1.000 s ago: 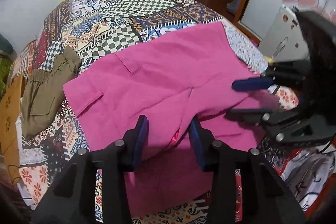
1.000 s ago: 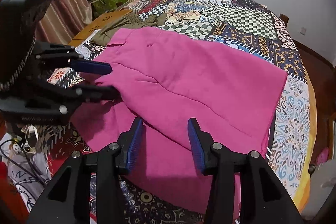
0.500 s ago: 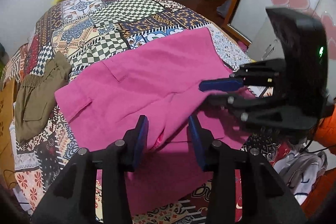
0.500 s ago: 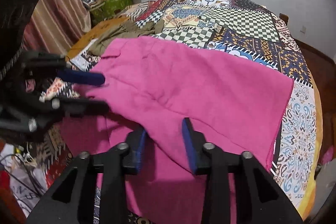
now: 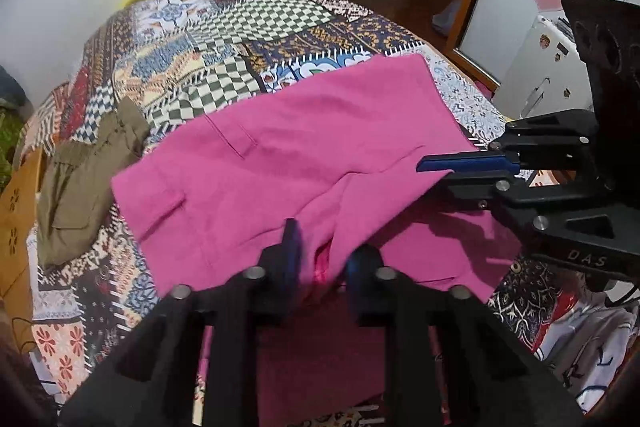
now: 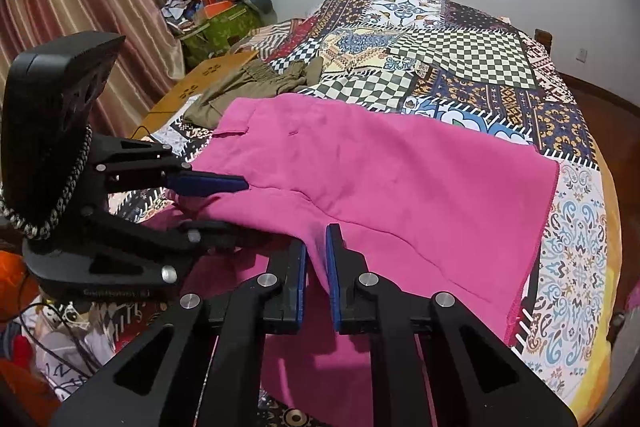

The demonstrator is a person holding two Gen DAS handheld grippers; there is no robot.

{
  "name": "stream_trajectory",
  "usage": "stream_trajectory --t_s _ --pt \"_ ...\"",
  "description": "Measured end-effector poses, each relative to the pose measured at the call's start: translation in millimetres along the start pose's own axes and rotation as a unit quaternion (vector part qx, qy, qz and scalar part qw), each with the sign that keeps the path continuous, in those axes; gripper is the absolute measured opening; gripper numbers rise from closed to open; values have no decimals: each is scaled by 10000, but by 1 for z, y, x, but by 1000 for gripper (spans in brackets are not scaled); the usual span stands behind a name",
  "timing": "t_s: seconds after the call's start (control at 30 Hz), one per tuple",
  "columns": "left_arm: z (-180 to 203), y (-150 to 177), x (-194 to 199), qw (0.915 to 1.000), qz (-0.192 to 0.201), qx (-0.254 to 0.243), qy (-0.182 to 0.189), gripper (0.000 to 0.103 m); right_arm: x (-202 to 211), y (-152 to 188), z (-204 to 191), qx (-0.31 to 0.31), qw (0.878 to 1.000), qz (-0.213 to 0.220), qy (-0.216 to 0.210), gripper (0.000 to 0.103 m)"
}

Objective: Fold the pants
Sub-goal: 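Release the folded pants with both tools and smooth the fold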

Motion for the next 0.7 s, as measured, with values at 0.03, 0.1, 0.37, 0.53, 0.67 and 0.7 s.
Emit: stream_trajectory --t_s 0.03,0.1,0.37,0.53,0.67,0.7 --pt "0 0 2 10000 31 8 27 14 1 0 -1 16 10000 7 -3 8" --pt "0 1 7 9999 27 2 106 11 4 -1 -4 65 10000 25 -17 8" --pt "7 16 16 9998 -35 -109 162 11 12 6 -18 240 9997 -12 -14 8" --pt "11 26 19 9996 -73 -144 220 11 16 13 -25 299 9995 -111 -11 8" --pt "15 32 22 9995 -72 -165 252 11 19 16 -28 295 9994 -157 -10 8" --pt "15 33 22 9995 -76 -162 261 11 19 17 -29 287 9995 -158 -9 8"
Point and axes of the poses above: each gripper's, at about its wrist camera, not at the fingertips, and x roughly against the way its jaws point, z to its right, y to its underside, the point moved 2 cm from there along -x, roughly the way its jaws point, and after that the axes turned 11 degrees about x, right-handed, at the moved point
